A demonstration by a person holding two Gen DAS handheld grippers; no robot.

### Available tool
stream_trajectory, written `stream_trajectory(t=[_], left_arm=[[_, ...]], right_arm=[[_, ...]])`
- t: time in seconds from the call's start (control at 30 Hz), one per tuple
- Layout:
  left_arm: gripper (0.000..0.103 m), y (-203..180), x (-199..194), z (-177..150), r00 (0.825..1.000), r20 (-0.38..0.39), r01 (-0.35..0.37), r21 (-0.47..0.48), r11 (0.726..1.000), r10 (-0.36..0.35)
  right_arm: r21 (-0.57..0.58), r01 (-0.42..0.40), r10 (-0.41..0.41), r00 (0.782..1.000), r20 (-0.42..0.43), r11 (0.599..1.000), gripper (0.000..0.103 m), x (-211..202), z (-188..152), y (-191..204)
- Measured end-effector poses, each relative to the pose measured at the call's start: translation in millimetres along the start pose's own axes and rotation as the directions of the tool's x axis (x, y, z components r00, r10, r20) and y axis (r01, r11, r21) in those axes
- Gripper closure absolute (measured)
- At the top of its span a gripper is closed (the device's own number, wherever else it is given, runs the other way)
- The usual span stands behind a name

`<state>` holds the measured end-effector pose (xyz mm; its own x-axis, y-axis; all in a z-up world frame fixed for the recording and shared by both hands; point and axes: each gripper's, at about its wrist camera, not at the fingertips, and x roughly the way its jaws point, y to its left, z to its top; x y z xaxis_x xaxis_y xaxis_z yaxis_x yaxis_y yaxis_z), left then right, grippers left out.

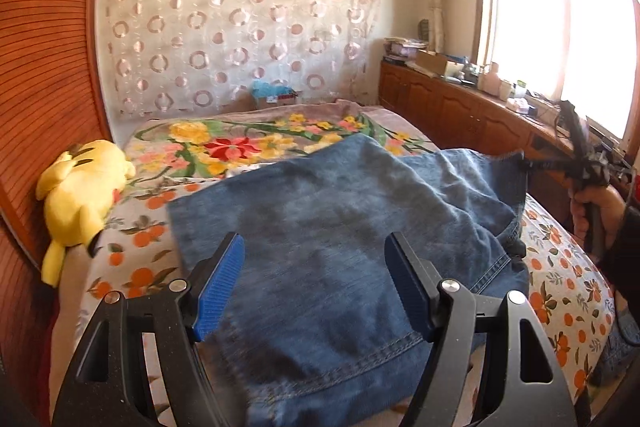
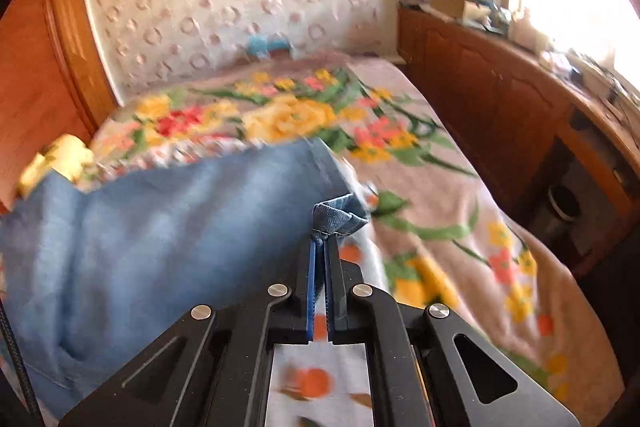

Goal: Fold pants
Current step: 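Grasp the jeans leg hem with the right gripper and fold it over the stack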

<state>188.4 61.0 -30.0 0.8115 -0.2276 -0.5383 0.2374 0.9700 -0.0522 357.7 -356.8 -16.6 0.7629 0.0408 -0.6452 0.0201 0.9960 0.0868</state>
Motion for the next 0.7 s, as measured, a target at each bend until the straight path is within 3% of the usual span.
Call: stream_trajectory(t=[0.1,0.23,0.37,0.5,0.53,0.6,0.7], left_arm=[[0.03,7.0,-14.4,-6.1,1.0,0.007,-0.024,-0.024,0.999,0.024],[0.03,21.0,-38.4,-14.3,0.998,0.028,-0.063,-0.046,0.997,0.064],[0.03,37.4,-60.8,-23.8,0.993,0.043,-0.107,-0.072,0.992,0.111],[0.03,54.5,-80.4,-35.5,0.987,0.047,-0.147,-0.101,0.984,0.152],[0.03,57.7,-84.0,-38.3,0.986,0.048,-0.153,-0.107,0.982,0.159],[0.03,61.7,-90.1,-43.1,0.985,0.05,-0.16,-0.118,0.98,0.167],[0.03,64.8,-97.0,-49.1,0.984,0.054,-0.163,-0.131,0.978,0.171]], right_arm=[[-0.032,-0.083,0.085,0.995,0.059,0.996,0.1,-24.3,14.4,34.9],[-0.117,-0.215,0.227,0.968,0.103,0.97,0.1,-59.5,23.8,104.7],[-0.22,-0.371,0.399,0.912,0.098,0.902,0.1,-101.3,12.7,182.1],[-0.307,-0.519,0.55,0.835,0.021,0.798,0.1,-141.4,-21.6,248.7],[-0.323,-0.534,0.563,0.826,-0.004,0.781,0.1,-147.8,-32.0,260.2],[-0.345,-0.543,0.565,0.824,-0.044,0.766,0.1,-153.5,-50.5,274.7],[-0.364,-0.528,0.54,0.838,-0.079,0.767,0.1,-156.0,-74.3,280.6]])
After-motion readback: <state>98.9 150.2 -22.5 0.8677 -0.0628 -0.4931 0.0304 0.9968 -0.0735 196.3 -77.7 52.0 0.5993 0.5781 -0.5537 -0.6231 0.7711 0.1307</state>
